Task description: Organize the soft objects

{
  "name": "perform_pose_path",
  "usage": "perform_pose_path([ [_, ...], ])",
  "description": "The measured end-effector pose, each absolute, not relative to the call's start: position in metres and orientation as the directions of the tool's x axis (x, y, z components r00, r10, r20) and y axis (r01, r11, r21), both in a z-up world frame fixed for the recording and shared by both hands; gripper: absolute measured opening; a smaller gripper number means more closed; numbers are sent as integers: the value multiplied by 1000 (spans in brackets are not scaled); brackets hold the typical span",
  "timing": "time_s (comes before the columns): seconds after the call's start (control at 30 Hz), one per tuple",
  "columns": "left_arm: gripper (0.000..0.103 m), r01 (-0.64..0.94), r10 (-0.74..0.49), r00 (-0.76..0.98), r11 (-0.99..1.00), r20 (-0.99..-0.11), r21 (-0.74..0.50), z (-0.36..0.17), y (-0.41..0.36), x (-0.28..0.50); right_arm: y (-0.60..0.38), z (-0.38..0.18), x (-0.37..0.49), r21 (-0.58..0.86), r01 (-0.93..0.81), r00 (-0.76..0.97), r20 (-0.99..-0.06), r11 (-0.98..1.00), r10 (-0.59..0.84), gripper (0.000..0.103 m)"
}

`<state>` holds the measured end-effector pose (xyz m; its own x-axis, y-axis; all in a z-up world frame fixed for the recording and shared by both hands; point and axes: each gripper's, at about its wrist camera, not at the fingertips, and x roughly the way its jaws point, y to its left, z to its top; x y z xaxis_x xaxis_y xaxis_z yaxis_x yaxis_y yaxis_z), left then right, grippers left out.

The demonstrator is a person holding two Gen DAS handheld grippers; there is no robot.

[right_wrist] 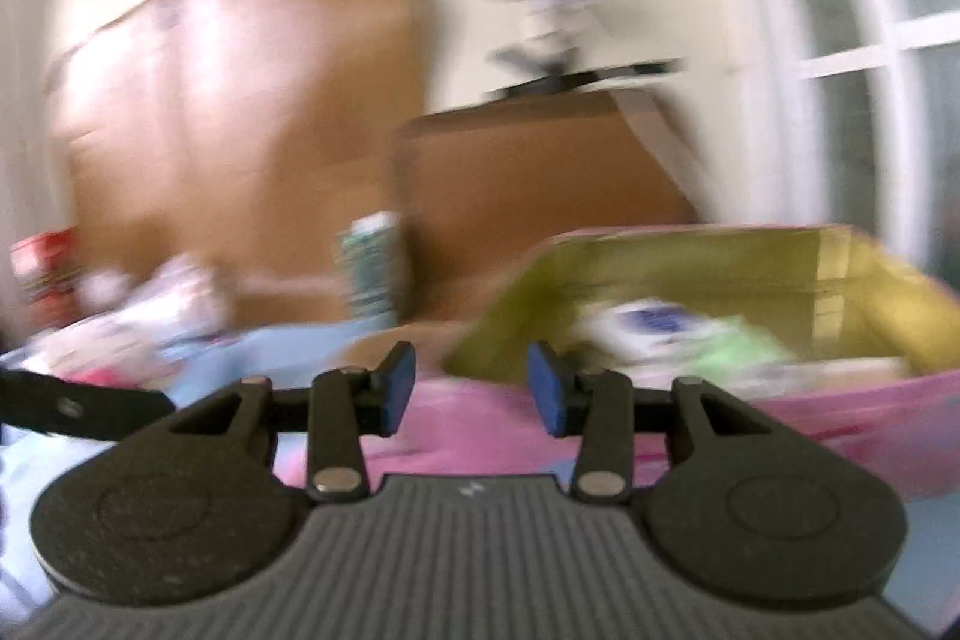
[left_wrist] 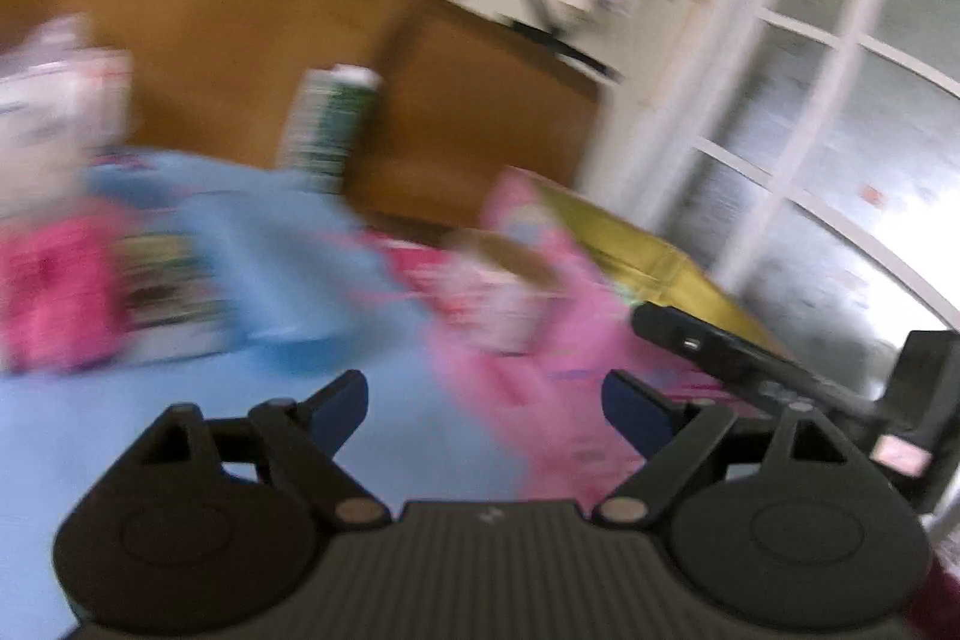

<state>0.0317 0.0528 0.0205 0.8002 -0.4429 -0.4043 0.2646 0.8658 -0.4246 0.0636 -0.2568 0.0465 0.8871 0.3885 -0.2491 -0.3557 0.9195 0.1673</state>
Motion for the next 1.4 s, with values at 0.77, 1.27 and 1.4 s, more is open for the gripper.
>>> perform_pose_path([
  [0.77,92,134,-292,880,909,-375,-395,6,93,15,-99,25,139,287,-564,566,-548,774,616,61],
  [1.27,94,68,-262,839,921,-477,-384,-1,91,29,-190,22,71,252,-579,596,-518,775,614,56],
  [1.4,97,67,-257,838,924,-482,-376,-1,90,30,-220,14,39,246,-615,585,-494,749,643,57],
])
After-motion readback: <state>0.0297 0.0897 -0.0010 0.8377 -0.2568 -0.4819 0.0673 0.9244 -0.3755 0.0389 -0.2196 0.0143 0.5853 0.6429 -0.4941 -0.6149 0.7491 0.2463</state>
